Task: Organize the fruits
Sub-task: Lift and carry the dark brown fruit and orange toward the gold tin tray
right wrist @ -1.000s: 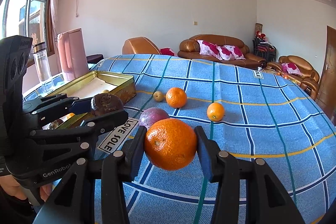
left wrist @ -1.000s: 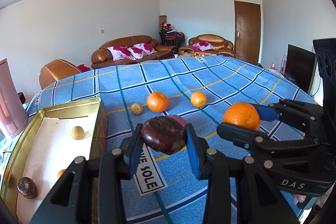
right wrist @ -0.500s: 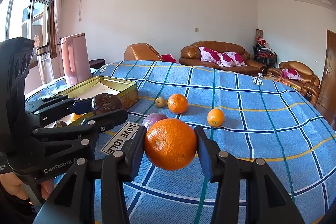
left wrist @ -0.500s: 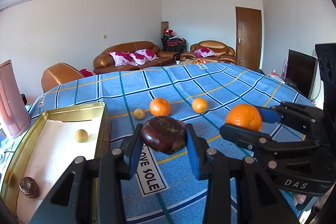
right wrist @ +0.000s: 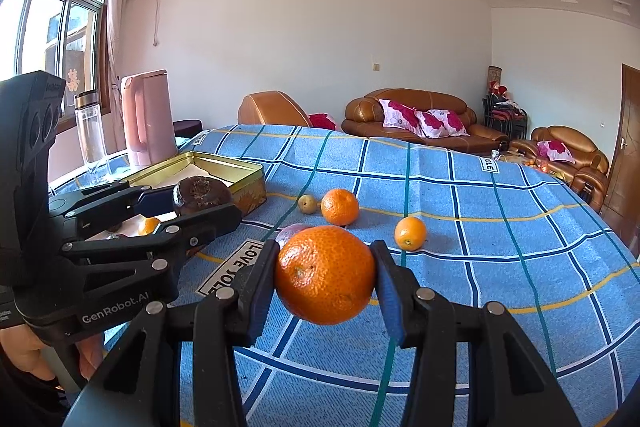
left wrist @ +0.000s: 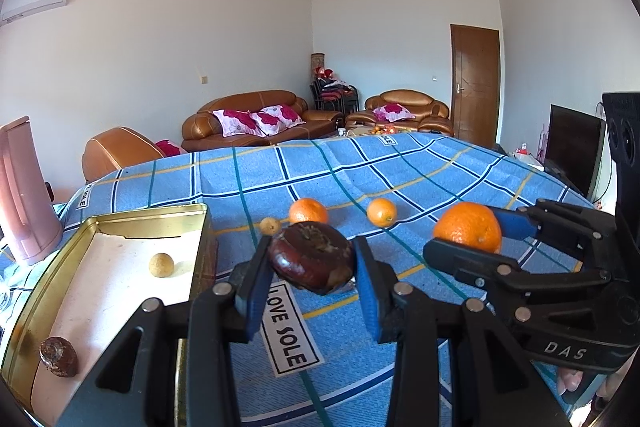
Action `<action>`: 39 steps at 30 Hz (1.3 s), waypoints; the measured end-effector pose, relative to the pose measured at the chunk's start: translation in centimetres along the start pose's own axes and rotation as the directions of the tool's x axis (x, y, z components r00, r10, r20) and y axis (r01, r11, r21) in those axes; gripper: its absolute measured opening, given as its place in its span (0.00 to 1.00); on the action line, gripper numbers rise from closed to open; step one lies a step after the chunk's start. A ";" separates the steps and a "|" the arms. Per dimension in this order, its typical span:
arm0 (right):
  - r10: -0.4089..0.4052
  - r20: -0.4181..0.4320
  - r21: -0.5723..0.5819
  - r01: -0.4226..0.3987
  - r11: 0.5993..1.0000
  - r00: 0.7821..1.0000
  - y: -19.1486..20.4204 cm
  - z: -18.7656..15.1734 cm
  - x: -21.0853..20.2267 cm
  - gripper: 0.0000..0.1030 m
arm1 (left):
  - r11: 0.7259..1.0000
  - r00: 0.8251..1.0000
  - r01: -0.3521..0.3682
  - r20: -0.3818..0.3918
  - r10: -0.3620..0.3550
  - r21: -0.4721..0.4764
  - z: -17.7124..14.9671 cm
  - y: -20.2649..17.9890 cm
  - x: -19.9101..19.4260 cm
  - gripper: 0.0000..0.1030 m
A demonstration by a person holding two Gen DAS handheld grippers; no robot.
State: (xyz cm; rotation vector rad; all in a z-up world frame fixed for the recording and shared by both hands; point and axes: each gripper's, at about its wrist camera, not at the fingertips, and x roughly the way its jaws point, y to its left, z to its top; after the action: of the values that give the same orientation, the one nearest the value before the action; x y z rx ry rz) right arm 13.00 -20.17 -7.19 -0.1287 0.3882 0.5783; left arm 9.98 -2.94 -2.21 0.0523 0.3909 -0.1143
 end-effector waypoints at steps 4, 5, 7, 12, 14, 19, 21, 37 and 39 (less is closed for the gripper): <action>0.003 0.019 -0.004 -0.003 1.000 1.000 0.0 -0.1 -0.4 0.47 | 1.000 1.000 0.003 0.017 -0.003 -0.007 0.0 0.1 -0.3 0.39; 0.004 0.024 -0.005 -0.004 1.000 1.000 0.1 -0.1 -0.5 0.47 | 1.000 1.000 0.004 0.022 -0.004 -0.008 0.0 0.2 -0.4 0.39; 0.006 0.034 -0.007 -0.006 1.000 0.999 0.1 -0.1 -0.6 0.47 | 1.000 0.999 0.007 0.033 -0.007 -0.011 0.0 0.2 -0.6 0.39; 0.013 0.061 -0.013 -0.012 1.000 0.998 0.2 -0.2 -1.1 0.47 | 1.000 0.999 0.012 0.046 -0.011 -0.014 -0.1 0.3 -0.9 0.39; 0.015 0.070 -0.013 -0.014 1.000 0.997 0.2 -0.2 -1.3 0.47 | 1.000 0.999 0.012 0.047 -0.011 -0.011 -0.1 0.3 -1.0 0.39; 0.021 0.093 -0.011 -0.020 1.000 0.995 0.2 -0.3 -1.7 0.47 | 1.000 0.998 0.003 0.063 -0.002 -0.007 -0.2 0.2 -1.4 0.39; 0.021 0.101 -0.013 -0.020 1.000 0.995 0.2 -0.3 -1.8 0.47 | 1.000 0.997 0.000 0.075 0.001 -0.007 -0.2 0.2 -1.6 0.39; 0.022 0.157 -0.065 -0.012 0.998 0.987 1.1 -0.4 -3.0 0.47 | 1.000 0.994 -0.015 0.109 0.017 -0.018 -0.5 0.8 -2.7 0.39; 0.028 0.156 -0.065 -0.018 0.998 0.987 1.2 -0.4 -2.9 0.47 | 1.000 0.994 -0.017 0.109 0.019 -0.021 -0.5 0.8 -2.9 0.39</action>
State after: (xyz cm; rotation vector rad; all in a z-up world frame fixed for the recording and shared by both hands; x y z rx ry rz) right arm 9.97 -20.77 -6.43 -0.1386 0.2185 0.6198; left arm 7.25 -1.83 -1.56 0.0293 0.2821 -0.0951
